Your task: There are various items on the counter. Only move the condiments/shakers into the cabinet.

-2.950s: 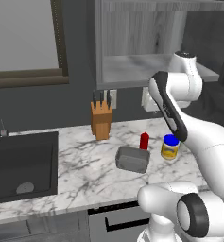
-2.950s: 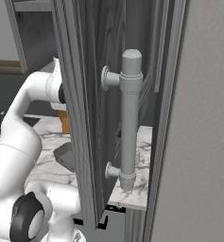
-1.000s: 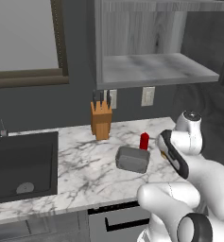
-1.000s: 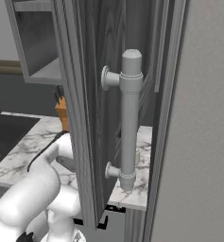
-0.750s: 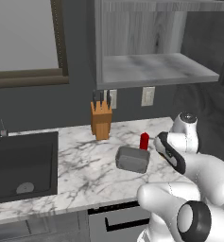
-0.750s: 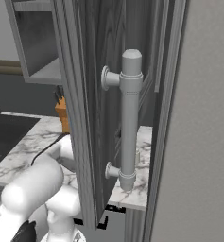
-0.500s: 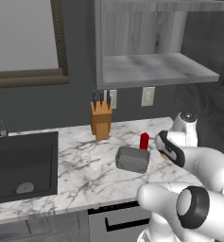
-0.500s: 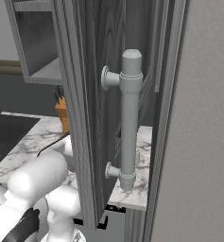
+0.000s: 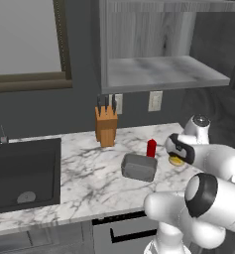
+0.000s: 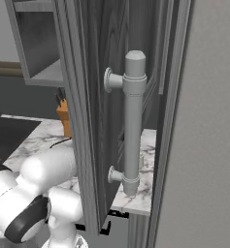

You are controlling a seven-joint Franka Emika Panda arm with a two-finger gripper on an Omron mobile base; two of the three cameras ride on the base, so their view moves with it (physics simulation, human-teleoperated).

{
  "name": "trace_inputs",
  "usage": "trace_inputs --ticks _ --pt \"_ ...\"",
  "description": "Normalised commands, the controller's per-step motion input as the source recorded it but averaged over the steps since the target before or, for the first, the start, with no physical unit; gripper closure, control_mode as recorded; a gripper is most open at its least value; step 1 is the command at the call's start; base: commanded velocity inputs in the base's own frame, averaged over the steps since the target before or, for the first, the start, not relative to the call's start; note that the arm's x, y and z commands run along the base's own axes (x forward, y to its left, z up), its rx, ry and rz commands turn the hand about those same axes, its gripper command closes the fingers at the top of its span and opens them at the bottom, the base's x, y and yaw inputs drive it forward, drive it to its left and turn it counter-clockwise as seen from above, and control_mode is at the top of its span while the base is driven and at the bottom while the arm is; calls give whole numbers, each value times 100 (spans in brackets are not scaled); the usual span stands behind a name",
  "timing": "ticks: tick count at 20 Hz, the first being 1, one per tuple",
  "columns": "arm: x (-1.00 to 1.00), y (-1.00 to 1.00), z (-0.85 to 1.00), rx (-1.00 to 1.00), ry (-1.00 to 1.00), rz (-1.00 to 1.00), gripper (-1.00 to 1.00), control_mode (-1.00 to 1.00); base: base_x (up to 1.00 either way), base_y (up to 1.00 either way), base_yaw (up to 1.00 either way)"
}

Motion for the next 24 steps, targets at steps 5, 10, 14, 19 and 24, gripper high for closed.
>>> trace_inputs --ticks 5,10,14,19,24 --pt "18 0 -1 0 0 0 -100 -100 0 0 0" --pt "18 0 -3 0 0 0 -100 -100 0 0 0" --pt "14 0 -8 0 0 0 100 -100 0 0 0" --pt "-10 0 3 0 -4 0 100 -100 0 0 0" --pt "-62 1 48 0 -30 3 100 -100 0 0 0"
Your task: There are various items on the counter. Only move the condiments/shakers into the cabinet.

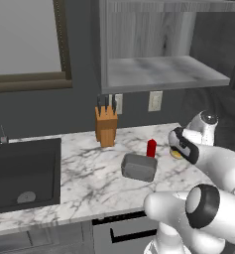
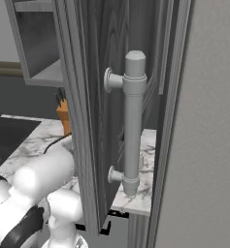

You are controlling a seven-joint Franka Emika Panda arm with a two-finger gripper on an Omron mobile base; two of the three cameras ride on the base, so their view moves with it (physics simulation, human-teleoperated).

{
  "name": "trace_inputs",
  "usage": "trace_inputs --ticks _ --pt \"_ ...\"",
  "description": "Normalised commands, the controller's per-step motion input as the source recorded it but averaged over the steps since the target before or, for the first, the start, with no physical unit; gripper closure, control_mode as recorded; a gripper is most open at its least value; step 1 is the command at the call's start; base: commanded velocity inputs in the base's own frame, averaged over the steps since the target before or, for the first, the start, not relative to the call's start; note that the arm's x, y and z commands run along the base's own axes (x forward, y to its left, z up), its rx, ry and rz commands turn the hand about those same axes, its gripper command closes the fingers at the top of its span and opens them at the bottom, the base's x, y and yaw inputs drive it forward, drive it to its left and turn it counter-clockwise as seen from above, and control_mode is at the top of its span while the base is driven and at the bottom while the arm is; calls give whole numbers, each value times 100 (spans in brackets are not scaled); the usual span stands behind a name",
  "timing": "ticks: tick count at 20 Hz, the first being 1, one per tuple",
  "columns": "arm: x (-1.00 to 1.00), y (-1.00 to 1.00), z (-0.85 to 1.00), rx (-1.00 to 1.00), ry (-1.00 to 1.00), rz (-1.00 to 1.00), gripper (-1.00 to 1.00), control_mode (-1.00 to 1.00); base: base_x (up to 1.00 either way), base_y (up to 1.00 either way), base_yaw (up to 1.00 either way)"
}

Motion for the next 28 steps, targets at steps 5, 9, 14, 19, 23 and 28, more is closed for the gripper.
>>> trace_inputs --ticks 5,9,14,19,23,28 --pt "-75 1 92 0 -52 9 100 -100 0 0 0" --pt "-80 2 100 0 -45 15 100 -100 0 0 0" --pt "-78 34 100 -1 -10 12 100 -100 0 0 0" --pt "-70 51 100 -4 4 3 100 -100 0 0 0" --pt "-63 39 100 -8 8 0 100 -100 0 0 0" --pt "-28 38 100 -11 4 0 100 -100 0 0 0"
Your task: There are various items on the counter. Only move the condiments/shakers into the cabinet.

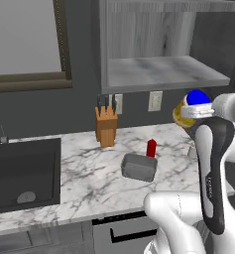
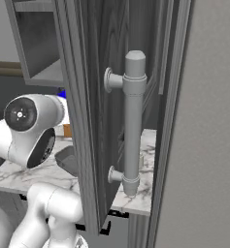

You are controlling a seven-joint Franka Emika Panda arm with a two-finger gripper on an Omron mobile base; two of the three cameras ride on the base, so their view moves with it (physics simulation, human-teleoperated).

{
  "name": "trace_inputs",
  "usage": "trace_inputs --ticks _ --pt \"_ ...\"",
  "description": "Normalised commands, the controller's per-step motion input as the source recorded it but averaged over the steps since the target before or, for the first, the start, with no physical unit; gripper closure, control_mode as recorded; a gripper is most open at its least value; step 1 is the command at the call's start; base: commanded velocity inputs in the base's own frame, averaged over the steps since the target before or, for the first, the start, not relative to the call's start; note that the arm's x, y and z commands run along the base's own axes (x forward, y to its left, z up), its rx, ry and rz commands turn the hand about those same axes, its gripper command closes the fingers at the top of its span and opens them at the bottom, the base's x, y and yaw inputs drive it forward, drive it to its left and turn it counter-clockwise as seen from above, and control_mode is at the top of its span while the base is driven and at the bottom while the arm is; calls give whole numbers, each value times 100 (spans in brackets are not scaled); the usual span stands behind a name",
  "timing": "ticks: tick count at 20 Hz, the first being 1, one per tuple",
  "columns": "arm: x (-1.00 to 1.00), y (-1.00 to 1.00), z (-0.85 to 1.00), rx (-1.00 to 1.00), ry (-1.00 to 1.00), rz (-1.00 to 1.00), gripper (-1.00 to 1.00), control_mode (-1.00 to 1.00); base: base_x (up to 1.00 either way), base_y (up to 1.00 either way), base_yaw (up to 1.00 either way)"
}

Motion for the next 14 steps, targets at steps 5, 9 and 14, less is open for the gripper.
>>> trace_inputs --ticks 5,9,14 --pt "-1 34 78 -16 1 -10 100 -100 0 0 0" --pt "0 26 44 -12 15 -12 100 -100 0 0 0" --pt "0 0 0 -2 -7 -1 100 -100 0 0 0"
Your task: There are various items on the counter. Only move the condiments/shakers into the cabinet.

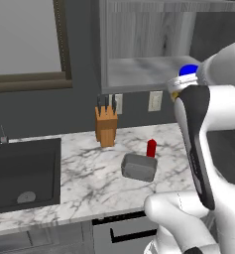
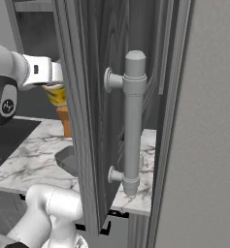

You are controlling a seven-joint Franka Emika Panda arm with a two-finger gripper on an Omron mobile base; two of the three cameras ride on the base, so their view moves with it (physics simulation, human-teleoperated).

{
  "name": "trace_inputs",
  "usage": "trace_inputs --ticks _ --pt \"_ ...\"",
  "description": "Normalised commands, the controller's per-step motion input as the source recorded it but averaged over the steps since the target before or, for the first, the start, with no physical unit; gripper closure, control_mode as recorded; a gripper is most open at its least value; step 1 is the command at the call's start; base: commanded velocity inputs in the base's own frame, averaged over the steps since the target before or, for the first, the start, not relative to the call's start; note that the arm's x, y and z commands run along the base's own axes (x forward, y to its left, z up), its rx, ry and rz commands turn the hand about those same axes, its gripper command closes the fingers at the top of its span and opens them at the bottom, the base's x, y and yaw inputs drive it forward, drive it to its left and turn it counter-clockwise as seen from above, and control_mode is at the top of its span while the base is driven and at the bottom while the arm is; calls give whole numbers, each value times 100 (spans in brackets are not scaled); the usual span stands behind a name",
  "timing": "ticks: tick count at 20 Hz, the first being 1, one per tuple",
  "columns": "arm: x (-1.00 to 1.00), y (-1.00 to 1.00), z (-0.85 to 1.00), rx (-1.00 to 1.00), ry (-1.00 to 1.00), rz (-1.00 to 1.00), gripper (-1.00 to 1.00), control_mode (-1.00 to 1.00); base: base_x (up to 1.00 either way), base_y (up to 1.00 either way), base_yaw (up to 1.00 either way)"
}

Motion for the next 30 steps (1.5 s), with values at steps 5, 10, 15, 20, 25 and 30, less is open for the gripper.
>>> trace_inputs --ticks 5,10,15,20,25,30 --pt "0 -15 30 0 -15 0 100 -100 0 0 0" --pt "11 -18 39 0 -9 -1 100 -100 0 0 0" --pt "56 0 0 0 1 0 100 -100 0 0 0" --pt "56 0 0 0 1 0 100 -100 0 0 0" --pt "47 0 -9 0 0 0 100 -100 0 0 0" --pt "37 -1 -34 0 0 0 100 -100 0 0 0"
